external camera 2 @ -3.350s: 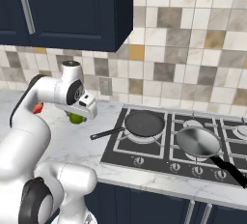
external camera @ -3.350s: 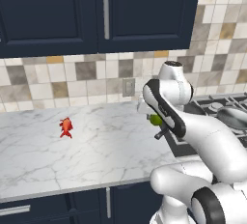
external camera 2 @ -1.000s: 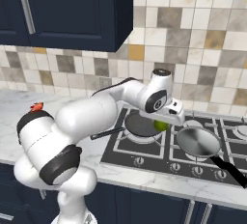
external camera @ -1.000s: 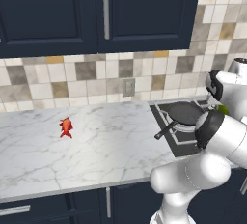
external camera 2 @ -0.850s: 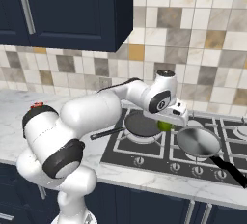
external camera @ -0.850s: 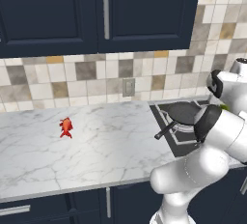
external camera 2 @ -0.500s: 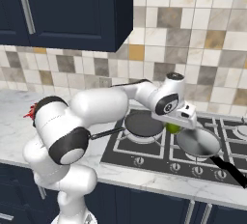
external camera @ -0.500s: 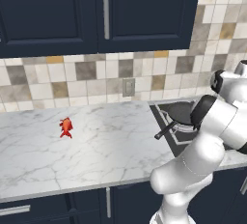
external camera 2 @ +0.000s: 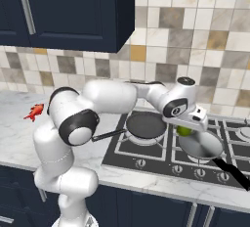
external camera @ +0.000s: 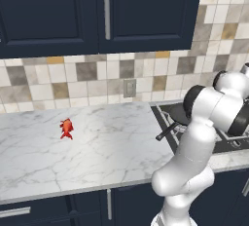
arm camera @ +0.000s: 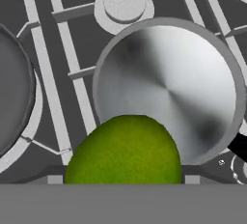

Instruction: Place both pans onto different burners. Then place the lime and the fish on different pans.

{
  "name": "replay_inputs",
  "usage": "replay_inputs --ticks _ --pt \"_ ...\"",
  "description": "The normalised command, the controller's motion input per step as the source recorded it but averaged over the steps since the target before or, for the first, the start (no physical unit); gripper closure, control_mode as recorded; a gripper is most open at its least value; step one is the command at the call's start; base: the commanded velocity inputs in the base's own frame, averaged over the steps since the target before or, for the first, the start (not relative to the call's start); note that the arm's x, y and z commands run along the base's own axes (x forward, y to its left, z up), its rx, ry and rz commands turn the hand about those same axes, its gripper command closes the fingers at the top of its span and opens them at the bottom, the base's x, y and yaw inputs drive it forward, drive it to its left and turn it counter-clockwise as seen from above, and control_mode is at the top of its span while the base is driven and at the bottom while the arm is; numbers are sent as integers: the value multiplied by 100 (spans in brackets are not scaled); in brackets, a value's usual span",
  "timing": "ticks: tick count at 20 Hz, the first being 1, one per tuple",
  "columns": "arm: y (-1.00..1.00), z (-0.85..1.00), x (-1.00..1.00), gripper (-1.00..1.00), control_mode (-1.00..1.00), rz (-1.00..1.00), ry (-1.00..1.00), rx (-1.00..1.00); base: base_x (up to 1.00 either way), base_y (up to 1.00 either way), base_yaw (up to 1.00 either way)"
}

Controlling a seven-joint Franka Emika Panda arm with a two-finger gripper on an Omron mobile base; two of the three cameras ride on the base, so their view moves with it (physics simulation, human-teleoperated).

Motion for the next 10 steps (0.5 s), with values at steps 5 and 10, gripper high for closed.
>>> replay_inputs --ticks 5,10 --pt "-33 -22 34 100 -100 0 0 0 0 0 0" --pt "-32 -34 17 100 -100 0 0 0 0 0 0"
